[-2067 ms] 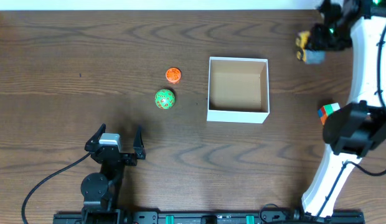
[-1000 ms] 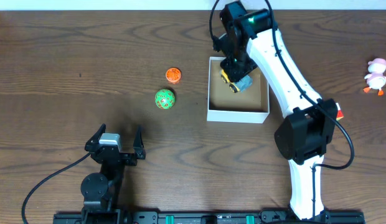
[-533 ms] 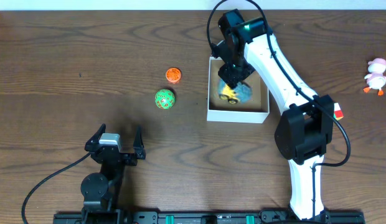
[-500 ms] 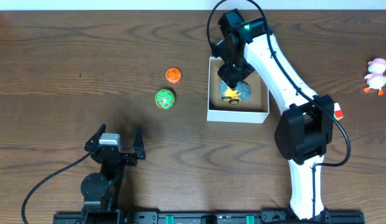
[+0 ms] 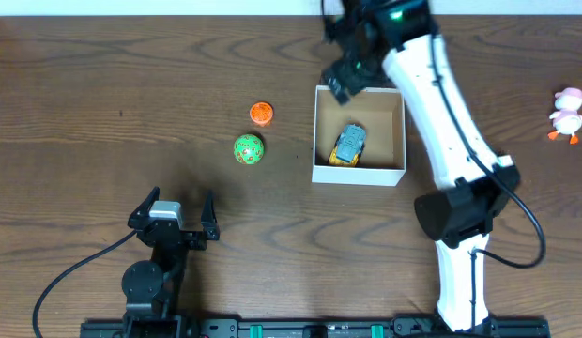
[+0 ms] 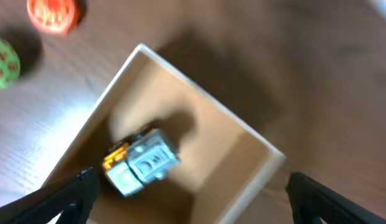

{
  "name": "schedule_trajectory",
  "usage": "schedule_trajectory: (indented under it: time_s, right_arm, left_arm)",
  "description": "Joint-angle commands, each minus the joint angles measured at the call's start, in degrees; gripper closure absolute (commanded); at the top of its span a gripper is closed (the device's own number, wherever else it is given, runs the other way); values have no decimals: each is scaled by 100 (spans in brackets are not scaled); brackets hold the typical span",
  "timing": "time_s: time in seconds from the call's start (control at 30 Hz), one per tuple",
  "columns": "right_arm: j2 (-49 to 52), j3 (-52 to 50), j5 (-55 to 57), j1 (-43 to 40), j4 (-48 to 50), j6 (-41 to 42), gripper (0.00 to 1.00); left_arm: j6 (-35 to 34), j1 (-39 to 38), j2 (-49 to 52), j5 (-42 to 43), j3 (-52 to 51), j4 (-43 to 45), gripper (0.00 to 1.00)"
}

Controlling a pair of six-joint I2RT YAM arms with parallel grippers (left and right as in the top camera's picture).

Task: Pack container
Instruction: 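Release the truck and move the right gripper to the colour cube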

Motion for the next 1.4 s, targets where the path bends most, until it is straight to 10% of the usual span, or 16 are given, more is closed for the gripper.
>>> schedule_trajectory:
  time_s: [0.0, 0.37, 0.7, 1.37]
  right_arm:
    - [-136, 876, 879, -442, -531, 529, 1]
    - [-293, 876, -699, -2487, -1088, 1019, 1]
    - [-1897, -2570, -522, -3633, -1043, 874, 1]
    - [-2815, -5663, -656, -4113, 1838, -1217, 1]
  left_arm:
    - [35, 33, -35, 83, -98, -197, 2]
    - [37, 33, -35, 83, -98, -197, 2]
    - [37, 33, -35, 83, -98, -197, 2]
    - [37, 33, -35, 83, -98, -197, 2]
